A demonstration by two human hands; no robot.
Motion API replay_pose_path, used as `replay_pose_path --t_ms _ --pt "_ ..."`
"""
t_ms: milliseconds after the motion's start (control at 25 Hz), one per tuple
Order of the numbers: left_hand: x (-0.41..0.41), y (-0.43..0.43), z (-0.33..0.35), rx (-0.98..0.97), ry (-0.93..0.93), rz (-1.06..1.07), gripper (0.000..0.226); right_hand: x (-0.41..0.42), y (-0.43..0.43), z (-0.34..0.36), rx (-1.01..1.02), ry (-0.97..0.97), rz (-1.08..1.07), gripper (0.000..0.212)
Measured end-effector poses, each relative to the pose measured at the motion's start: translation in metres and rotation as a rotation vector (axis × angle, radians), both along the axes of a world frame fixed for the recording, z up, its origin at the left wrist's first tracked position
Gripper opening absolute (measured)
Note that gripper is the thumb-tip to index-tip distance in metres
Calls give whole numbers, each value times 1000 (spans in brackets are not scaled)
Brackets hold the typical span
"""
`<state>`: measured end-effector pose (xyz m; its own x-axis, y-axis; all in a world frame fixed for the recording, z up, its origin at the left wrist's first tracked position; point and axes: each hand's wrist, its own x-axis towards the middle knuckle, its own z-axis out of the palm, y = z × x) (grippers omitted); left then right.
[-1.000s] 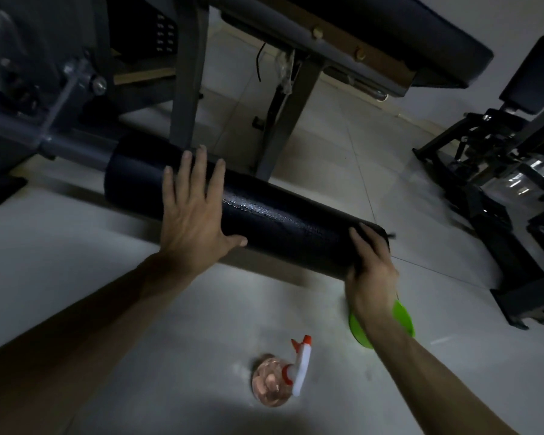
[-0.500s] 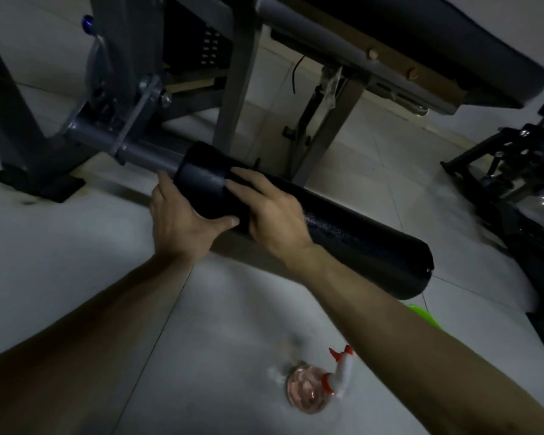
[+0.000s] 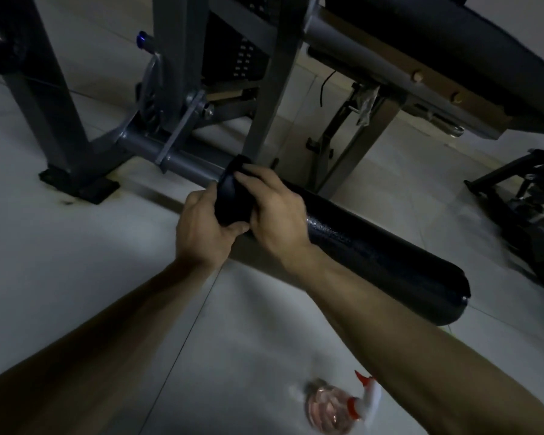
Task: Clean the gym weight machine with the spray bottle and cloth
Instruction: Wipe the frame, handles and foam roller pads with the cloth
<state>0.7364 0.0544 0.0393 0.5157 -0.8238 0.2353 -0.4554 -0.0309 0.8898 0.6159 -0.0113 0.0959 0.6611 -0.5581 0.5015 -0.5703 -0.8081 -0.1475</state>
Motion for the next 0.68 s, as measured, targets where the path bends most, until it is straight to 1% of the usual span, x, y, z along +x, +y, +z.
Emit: replay_pose_path --t_ms 80,120,200,280,360,440,480,520,600,640,680 --pt "0 -1 -2 -2 17 -5 61 22 -5 8 5 56 61 48" --pt "-1 -2 -2 1 25 1 62 16 -6 11 -15 107 85 47" --pt "-2 -1 -2 -12 49 15 73 -22 -9 12 -56 176 107 47" --pt "-1 -3 -4 -1 66 16 79 -72 -9 12 -102 155 54 49" --pt "1 -5 -3 7 68 25 81 -94 -6 10 -94 92 -17 52" --pt "-1 -3 3 44 71 20 79 -66 -3 8 -67 54 -22 53" --pt "-1 -3 2 42 88 5 74 -40 -3 7 -51 55 13 50" --pt "-1 -4 4 15 184 -13 65 -12 -3 5 -35 64 51 46" --pt "0 -5 7 -11 194 37 51 24 -7 5 -42 92 100 42" --pt "0 -7 5 -11 183 27 54 24 -10 6 -59 129 119 41" --pt "0 -8 7 -14 256 5 62 12 -11 7 -71 163 134 41"
